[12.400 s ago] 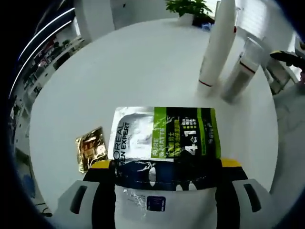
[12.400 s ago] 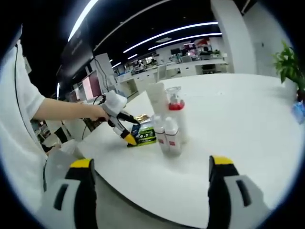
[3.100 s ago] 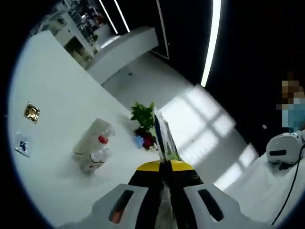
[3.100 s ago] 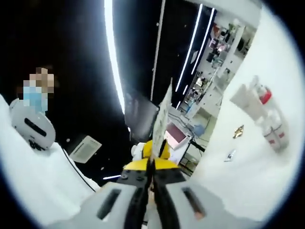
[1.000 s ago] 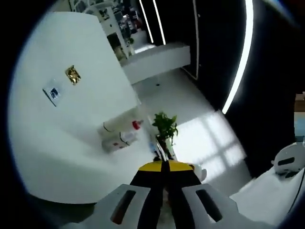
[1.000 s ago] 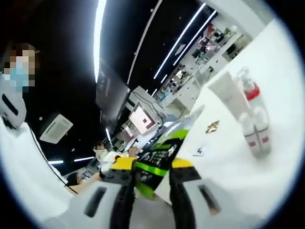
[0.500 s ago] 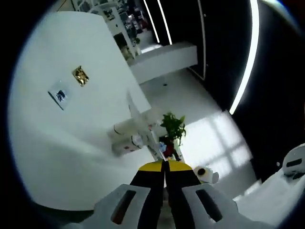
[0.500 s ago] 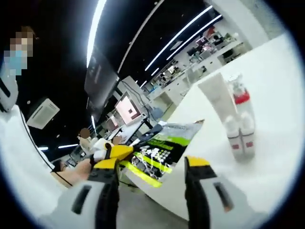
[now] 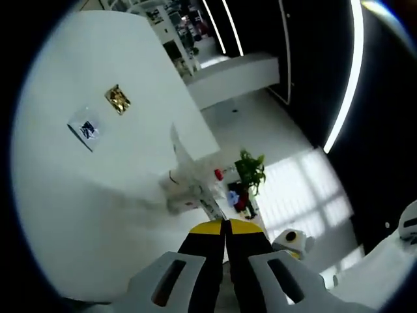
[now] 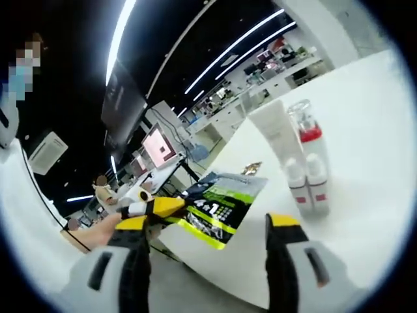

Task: Arrange the skincare products in the storage area until every visible bottle or jar stands upright without overlapping.

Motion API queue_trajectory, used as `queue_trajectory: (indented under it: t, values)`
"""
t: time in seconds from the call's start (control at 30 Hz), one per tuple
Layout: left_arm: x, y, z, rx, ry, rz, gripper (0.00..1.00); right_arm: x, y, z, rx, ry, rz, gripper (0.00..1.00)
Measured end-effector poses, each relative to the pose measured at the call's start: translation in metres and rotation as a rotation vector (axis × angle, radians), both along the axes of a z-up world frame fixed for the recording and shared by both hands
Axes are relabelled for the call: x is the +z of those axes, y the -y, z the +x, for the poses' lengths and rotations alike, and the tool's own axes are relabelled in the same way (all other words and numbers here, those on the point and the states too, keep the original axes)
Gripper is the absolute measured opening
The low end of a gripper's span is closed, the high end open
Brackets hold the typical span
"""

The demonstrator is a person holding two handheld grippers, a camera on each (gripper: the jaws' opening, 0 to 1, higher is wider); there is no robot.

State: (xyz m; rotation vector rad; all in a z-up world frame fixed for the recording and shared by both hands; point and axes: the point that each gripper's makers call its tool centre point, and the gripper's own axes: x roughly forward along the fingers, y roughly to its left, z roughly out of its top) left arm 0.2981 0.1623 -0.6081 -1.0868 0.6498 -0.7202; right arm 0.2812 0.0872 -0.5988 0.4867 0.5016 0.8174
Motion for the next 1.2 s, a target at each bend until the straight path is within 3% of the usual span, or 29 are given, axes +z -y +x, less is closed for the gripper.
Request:
queue_trajectory:
  t: [0.73, 1.2]
  values:
    - [-0.048, 0.009, 0.023, 0.000, -0.073, 0.100, 0.00, -0.023, 0.023, 0.008, -0.083, -0.039, -0.090, 0.91]
    - [-0.084, 0.007, 0.035, 0.033, -0.129, 0.202, 0.00, -0.032, 0.043, 0.016, -0.135, -0.053, -0.127, 0.93]
